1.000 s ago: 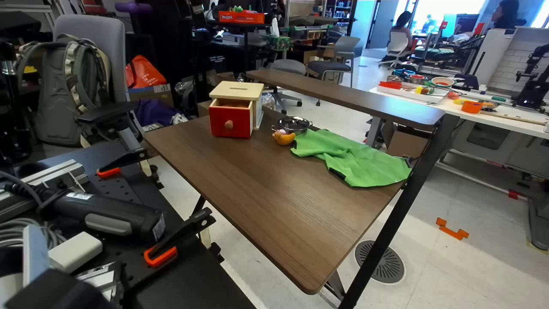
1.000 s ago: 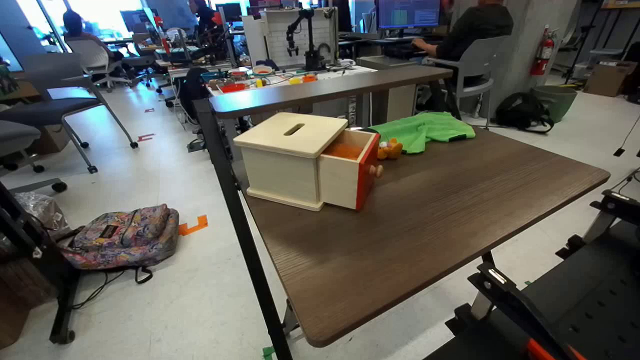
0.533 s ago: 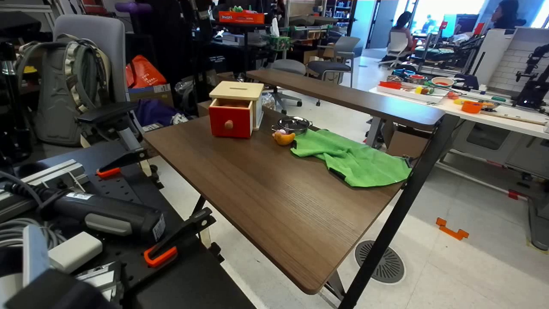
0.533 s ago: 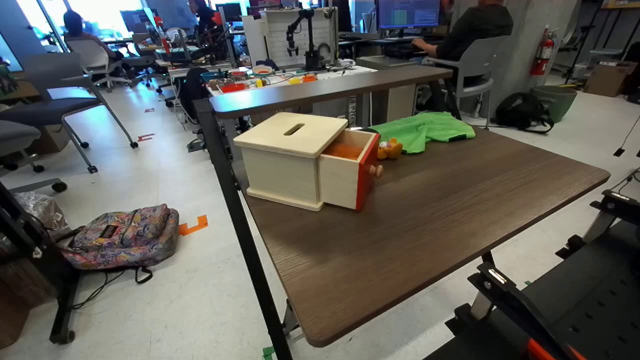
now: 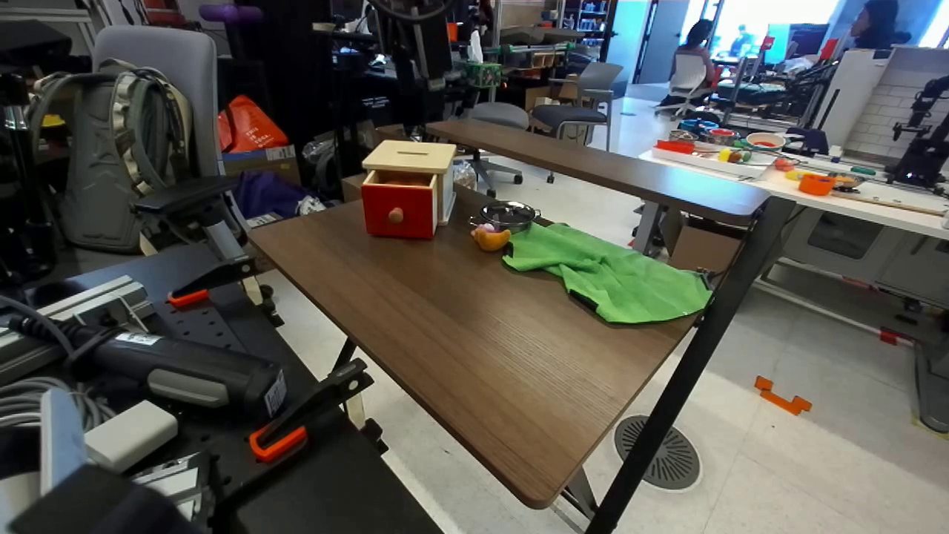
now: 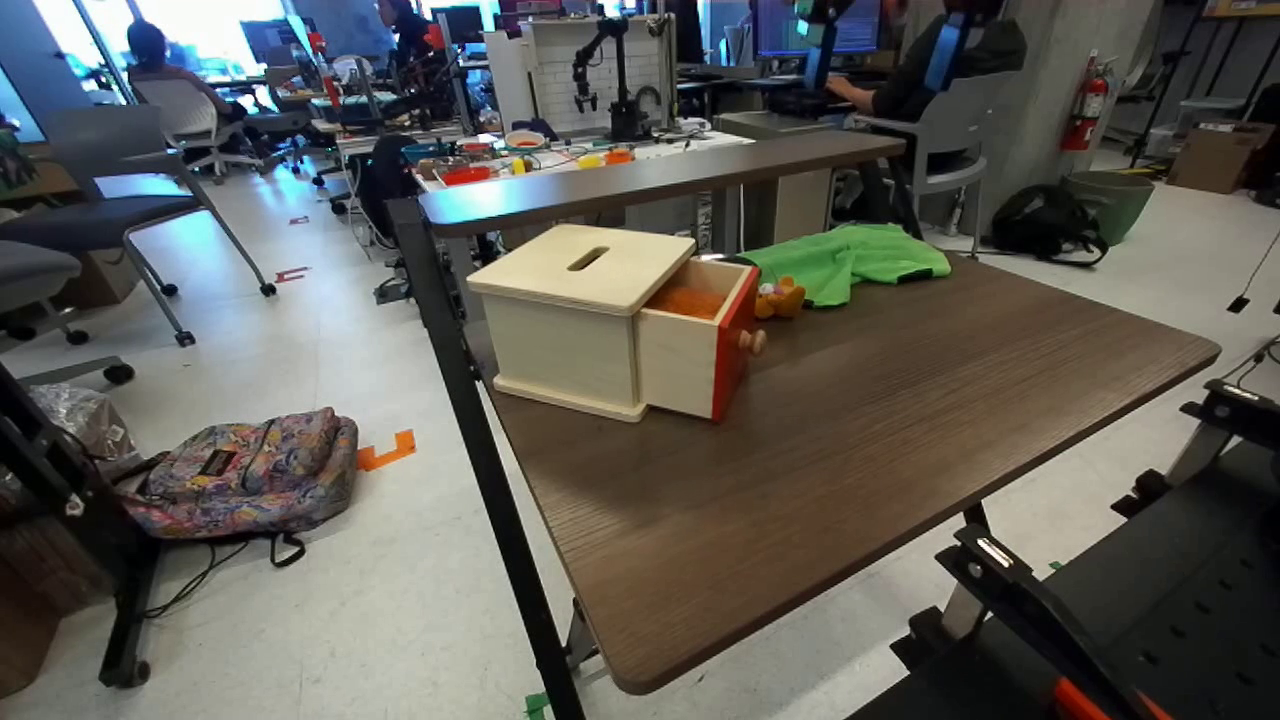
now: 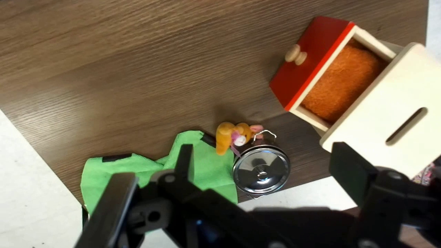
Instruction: Move the doll closer to you
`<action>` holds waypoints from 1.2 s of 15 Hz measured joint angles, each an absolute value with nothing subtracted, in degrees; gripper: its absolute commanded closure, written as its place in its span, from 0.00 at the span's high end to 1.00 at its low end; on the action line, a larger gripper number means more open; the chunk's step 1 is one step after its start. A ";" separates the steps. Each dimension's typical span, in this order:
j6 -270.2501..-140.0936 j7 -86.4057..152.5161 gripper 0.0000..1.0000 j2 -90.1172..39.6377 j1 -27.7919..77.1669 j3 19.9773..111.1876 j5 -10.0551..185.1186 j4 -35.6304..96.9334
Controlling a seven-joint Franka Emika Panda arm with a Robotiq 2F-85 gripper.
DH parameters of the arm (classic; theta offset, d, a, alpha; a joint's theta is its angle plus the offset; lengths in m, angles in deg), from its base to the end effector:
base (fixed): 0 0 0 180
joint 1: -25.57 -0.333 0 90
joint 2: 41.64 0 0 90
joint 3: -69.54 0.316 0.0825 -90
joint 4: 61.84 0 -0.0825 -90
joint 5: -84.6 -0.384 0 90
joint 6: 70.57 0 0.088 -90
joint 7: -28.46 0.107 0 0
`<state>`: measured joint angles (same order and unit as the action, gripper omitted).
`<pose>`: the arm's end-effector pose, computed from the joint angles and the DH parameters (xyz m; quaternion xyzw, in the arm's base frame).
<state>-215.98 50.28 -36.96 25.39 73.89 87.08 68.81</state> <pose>0.5403 0.0432 0.3363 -0.9871 0.1336 -0.0881 0.0096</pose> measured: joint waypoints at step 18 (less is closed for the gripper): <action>-217.13 50.86 1.00 -7.62 23.33 68.19 86.23 47.57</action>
